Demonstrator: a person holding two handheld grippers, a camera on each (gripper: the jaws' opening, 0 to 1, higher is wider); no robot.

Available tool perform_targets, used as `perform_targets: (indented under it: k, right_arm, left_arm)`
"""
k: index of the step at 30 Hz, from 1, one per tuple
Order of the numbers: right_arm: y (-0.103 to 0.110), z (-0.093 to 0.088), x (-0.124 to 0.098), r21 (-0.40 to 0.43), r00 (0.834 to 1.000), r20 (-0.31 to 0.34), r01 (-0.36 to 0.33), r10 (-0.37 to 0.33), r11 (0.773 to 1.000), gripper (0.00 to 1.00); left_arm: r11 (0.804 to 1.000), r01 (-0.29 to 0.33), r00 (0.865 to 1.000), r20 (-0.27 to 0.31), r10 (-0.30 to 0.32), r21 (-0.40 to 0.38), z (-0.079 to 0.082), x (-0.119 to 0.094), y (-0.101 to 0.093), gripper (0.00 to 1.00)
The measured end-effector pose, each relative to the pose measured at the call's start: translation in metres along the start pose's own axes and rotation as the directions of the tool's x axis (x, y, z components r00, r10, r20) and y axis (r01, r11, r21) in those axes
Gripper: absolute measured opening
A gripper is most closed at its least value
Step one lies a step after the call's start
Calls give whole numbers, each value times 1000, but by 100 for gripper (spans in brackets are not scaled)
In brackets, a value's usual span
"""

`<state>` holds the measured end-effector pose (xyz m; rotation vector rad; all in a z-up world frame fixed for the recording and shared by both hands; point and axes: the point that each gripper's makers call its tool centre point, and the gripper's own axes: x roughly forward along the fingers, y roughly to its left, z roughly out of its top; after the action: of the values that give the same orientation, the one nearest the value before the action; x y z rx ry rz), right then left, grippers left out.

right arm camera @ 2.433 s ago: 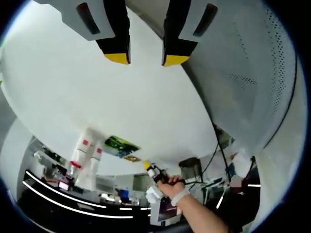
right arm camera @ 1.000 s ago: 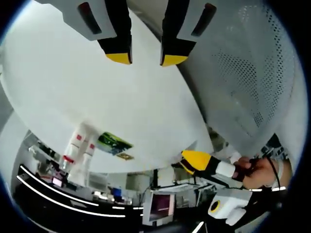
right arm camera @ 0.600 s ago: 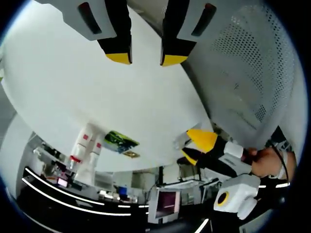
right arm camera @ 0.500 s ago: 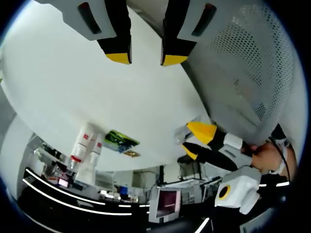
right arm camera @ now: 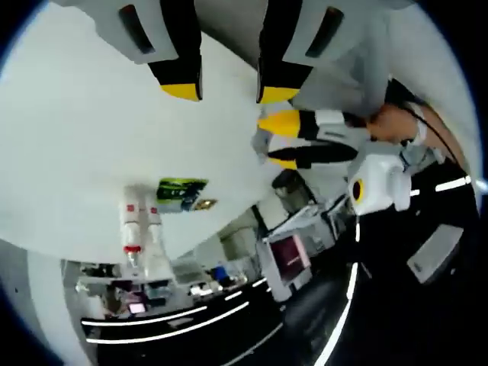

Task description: Arrange the skincare products in the storage area until every visible bottle or jar stands upright without overlapping.

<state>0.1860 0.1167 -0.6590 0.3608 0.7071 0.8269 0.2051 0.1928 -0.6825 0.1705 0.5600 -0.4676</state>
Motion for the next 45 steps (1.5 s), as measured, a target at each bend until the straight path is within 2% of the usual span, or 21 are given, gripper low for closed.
perform_targets:
  k: [2, 3, 4, 5, 7, 8, 11, 13, 16, 18, 20, 23, 25, 29, 32, 35, 36, 39, 40, 42, 45]
  right_arm:
    - [2, -4, 8, 120, 1000, 2, -20, 20, 993, 29]
    - [-1, -7, 10, 115, 1000, 0, -11, 11, 993, 27]
    - [-3, -13, 12, 92, 1000, -19, -5, 7, 996, 26]
    - [-2, -22, 12, 39, 997, -79, -10, 13, 999, 26]
    - [1, -24, 14, -13, 996, -89, -29, 27, 1000, 26]
    - [2, -28, 15, -3, 994, -105, -35, 34, 999, 25]
    - [6, -36, 16, -14, 988, -146, -49, 46, 999, 22]
    - [5, -36, 17, -32, 989, -143, -32, 27, 999, 19]
    - [6, -40, 16, -43, 985, -167, -55, 47, 998, 9]
    - [15, -42, 15, -87, 979, -182, -106, 89, 991, 1]
    - [9, -44, 14, -166, 981, -192, -71, 39, 984, 0]
    - [9, -43, 11, -147, 980, -191, -86, 57, 985, 0]
    - [7, -41, 7, -168, 982, -181, -81, 50, 982, 0]
    - [5, -38, 0, -205, 984, -176, -77, 41, 976, 0]
    - [3, -47, -6, -365, 969, -244, -122, 32, 923, 0]
    - [8, -57, -12, -461, 952, -302, -186, 43, 867, 0]
    - [10, -59, -14, -512, 948, -315, -214, 50, 832, 0]
    - [14, -58, -15, -579, 952, -303, -227, 52, 783, 0]
    - [16, -59, -16, -575, 952, -301, -231, 59, 785, 0]
    - [22, -56, -16, -594, 954, -287, -250, 89, 765, 0]
    - [26, -55, -14, -653, 952, -288, -271, 99, 707, 0]
  left_arm:
    - [997, 54, 999, -3, -54, 64, 1, 0, -14, 36]
    - [993, 71, 997, 0, -72, 95, 1, -1, -20, 36]
    - [980, 98, 995, 4, -100, 172, 0, -2, -30, 36]
    - [969, 116, 993, -9, -117, 219, -4, -3, -36, 36]
    - [939, 163, 987, -37, -159, 302, -10, -4, -50, 36]
    - [933, 172, 985, -25, -173, 316, -8, -5, -54, 37]
    - [937, 152, 987, 6, -162, 314, -2, -7, -51, 37]
    - [924, 155, 984, 29, -176, 351, 3, -9, -55, 37]
    - [916, 175, 979, 34, -201, 361, 3, -12, -61, 37]
    - [905, 195, 975, 24, -220, 378, 1, -12, -66, 35]
    - [903, 176, 981, 7, -194, 391, -3, -10, -61, 28]
    - [905, 174, 981, 13, -194, 388, 0, -13, -60, 24]
    - [910, 182, 978, 27, -206, 373, 3, -14, -60, 24]
    - [910, 194, 978, 3, -210, 367, -2, -13, -61, 25]
    - [913, 202, 975, 15, -222, 356, 0, -14, -60, 28]
    - [912, 234, 969, -1, -248, 335, -2, -15, -64, 26]
    - [908, 249, 966, -19, -258, 336, -5, -15, -66, 25]
    - [897, 267, 961, -26, -276, 351, -6, -17, -70, 23]
    - [889, 283, 956, -27, -293, 359, -7, -19, -74, 23]
    - [874, 309, 947, -38, -318, 376, -10, -21, -79, 23]
    - [857, 305, 949, -58, -310, 415, -14, -20, -79, 20]
